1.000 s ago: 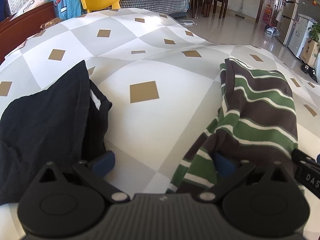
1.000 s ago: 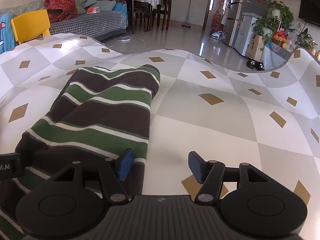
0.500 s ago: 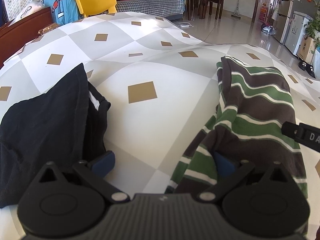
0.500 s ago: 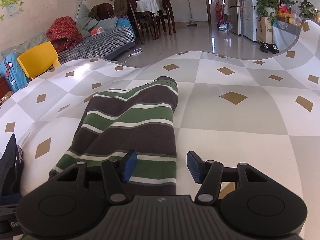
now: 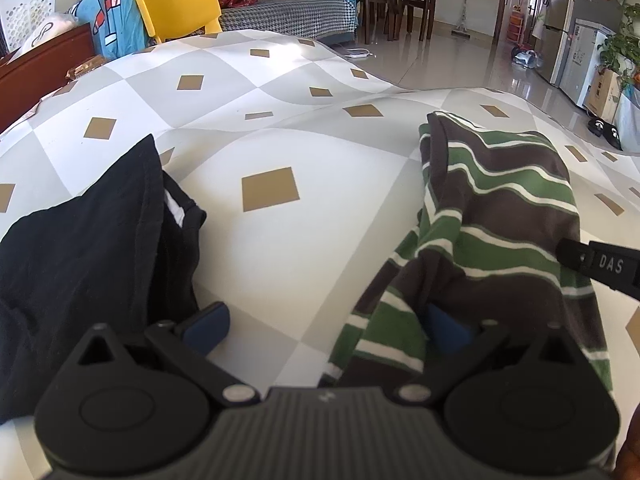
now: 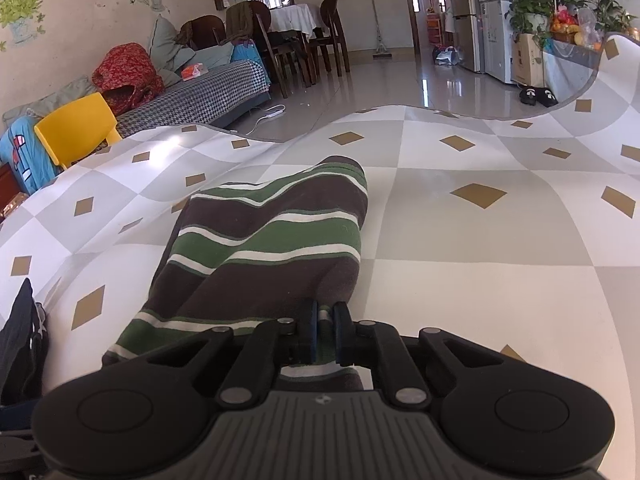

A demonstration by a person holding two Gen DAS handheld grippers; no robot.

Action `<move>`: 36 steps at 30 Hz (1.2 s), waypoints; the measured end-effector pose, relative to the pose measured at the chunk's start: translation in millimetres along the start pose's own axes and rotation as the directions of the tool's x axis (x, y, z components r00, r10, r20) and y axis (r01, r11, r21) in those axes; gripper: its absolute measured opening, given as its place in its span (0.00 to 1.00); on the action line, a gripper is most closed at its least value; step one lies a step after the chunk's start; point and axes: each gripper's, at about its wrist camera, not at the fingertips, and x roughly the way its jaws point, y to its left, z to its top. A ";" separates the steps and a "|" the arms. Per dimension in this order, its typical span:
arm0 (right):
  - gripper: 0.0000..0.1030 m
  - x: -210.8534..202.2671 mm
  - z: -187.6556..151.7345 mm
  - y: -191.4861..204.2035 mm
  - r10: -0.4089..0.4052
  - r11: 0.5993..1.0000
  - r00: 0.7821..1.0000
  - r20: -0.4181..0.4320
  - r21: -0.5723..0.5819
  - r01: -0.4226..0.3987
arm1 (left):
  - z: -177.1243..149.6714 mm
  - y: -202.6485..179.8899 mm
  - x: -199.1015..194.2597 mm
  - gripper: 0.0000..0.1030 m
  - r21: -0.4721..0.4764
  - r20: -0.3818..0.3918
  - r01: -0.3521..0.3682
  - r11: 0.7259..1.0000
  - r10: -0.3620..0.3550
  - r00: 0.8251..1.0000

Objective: Fold clothes

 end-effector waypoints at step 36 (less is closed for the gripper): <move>0.12 -92.5 -4.6 -77.6 -0.091 0.995 0.995 0.043 0.054 0.089 | -50.7 -48.9 -81.4 1.00 0.194 -0.091 0.139 0.971 -0.123 0.988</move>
